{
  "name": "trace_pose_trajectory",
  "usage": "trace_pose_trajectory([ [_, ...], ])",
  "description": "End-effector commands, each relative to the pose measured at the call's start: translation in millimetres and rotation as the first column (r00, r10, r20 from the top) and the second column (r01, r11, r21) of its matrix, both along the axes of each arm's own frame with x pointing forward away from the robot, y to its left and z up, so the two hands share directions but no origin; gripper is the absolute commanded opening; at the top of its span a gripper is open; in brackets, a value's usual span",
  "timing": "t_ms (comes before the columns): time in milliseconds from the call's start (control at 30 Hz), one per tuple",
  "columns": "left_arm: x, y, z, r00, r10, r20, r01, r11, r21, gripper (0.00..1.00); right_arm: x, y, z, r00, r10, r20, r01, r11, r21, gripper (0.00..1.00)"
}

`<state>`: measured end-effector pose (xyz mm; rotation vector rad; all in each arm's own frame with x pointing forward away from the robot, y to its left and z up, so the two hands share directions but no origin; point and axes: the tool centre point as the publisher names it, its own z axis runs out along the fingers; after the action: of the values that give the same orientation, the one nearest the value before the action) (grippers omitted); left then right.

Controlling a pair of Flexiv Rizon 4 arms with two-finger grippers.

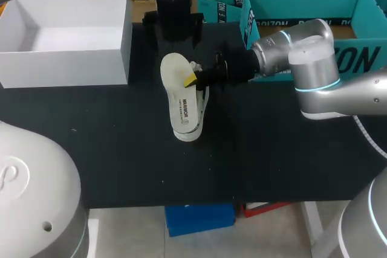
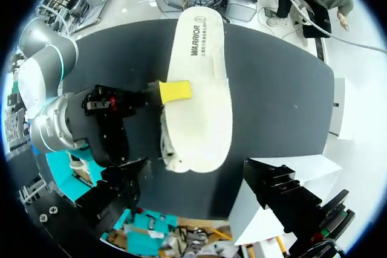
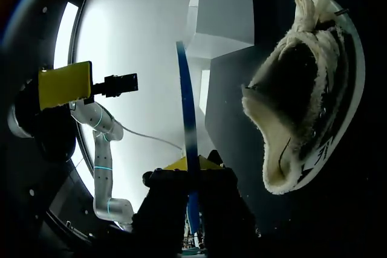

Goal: Take the shoe out of the shoebox, open the shoe tongue, remove and reinsert the insole, then place the shoe into the shoebox

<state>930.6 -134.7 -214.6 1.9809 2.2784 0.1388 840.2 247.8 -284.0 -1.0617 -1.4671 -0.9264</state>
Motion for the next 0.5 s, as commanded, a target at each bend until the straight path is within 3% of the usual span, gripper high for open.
trace_pose_trajectory([
  [33,14.7,-0.9,-7.4,1.000,0.000,-0.013,0.000,1.000,-0.007,1.00,0.4,1.0,-0.6,1.000,0.000,0.000,0.000,1.000,-0.002,0.00],
  [333,27.0,3.6,-17.8,1.000,0.019,-0.025,-0.020,1.000,-0.025,1.00,0.4,1.0,-0.6,1.000,0.000,0.000,0.000,1.000,-0.002,0.00],
  [500,16.7,7.0,-17.3,0.999,0.024,-0.029,-0.025,0.999,-0.024,1.00,0.4,1.0,-0.6,1.000,0.000,0.000,0.000,1.000,-0.002,0.00],
])
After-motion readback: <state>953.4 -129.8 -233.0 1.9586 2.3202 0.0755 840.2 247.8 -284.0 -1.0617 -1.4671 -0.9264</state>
